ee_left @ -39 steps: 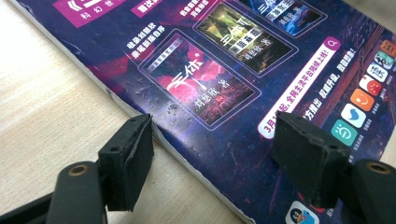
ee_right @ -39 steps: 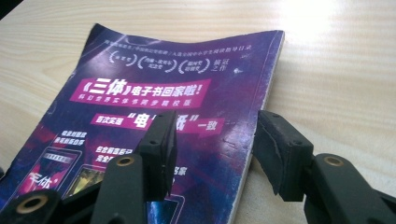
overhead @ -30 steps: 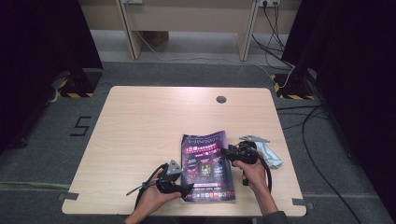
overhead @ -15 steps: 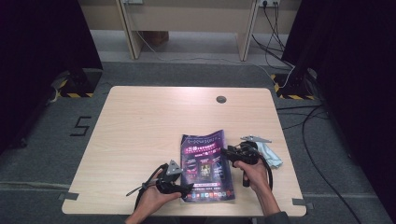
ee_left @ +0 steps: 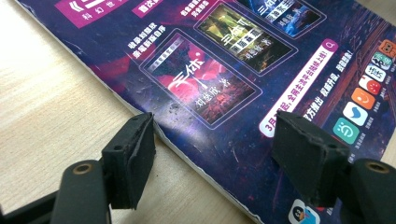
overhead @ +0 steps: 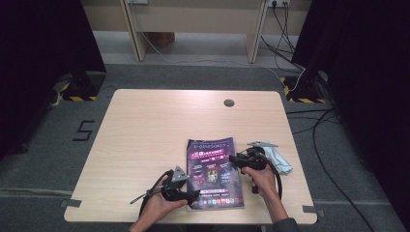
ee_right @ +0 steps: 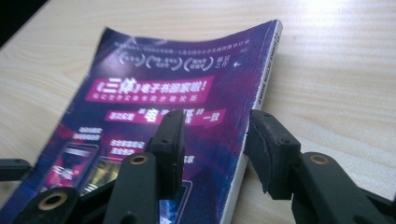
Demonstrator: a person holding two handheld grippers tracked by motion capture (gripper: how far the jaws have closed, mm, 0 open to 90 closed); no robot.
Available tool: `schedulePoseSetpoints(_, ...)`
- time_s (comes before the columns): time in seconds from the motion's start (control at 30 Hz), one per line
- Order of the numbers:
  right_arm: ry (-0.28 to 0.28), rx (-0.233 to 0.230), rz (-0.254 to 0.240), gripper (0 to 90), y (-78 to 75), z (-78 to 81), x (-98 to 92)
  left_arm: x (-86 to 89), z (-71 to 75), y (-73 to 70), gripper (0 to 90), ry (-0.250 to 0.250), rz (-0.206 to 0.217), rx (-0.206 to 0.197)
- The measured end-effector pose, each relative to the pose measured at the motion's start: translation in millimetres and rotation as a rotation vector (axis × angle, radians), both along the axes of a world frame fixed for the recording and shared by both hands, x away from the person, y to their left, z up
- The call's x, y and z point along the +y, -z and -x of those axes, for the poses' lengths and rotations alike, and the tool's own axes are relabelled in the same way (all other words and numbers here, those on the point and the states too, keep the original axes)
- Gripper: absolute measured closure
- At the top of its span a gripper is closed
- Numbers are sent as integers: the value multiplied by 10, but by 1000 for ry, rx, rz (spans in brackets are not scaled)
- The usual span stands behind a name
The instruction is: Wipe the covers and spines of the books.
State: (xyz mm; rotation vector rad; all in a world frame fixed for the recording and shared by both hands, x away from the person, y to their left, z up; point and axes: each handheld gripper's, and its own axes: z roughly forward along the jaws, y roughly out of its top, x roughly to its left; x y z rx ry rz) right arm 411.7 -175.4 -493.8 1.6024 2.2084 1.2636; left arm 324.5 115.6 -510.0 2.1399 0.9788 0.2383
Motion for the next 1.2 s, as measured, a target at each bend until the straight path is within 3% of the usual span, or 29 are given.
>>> schedulePoseSetpoints(0.1, -6, 17, 28, 577, 44, -28, 12, -1, -1, 0, 298, 0, -1, -1)
schedulePoseSetpoints(0.27, -2, 28, 31, 550, 89, -79, 16, 7, -7, -1, 303, 6, 0, 2)
schedulePoseSetpoints(0.33, -6, 21, 53, 535, 133, -118, 28, 7, -6, -1, 303, 6, 1, 1)
schedulePoseSetpoints(0.4, -1, 15, 41, 521, 140, -143, 48, 7, -7, -1, 303, 7, 0, 2)
schedulePoseSetpoints(0.5, -4, 19, 62, 568, 130, -148, 49, 7, -7, -1, 303, 6, 0, 2)
schedulePoseSetpoints(0.6, 7, 14, 28, 627, 121, -140, 4, 7, -10, -2, 302, 9, -1, 1)
schedulePoseSetpoints(0.7, 19, 3, -66, 658, 47, -109, -47, 7, -11, -3, 302, 10, -2, 2)
schedulePoseSetpoints(0.8, 2, -26, -130, 691, -45, -75, -65, 8, -10, -5, 300, 10, -3, 4)
schedulePoseSetpoints(1.0, -53, -45, -46, 717, -178, -11, 24, 12, -5, -4, 299, 8, -2, 3)
schedulePoseSetpoints(1.1, -56, -37, -59, 721, -171, -22, 14, 11, -4, -2, 299, 9, -1, 0)
schedulePoseSetpoints(1.2, -86, 9, -101, 743, -128, -24, 52, 12, -4, -2, 298, 8, -1, -1)
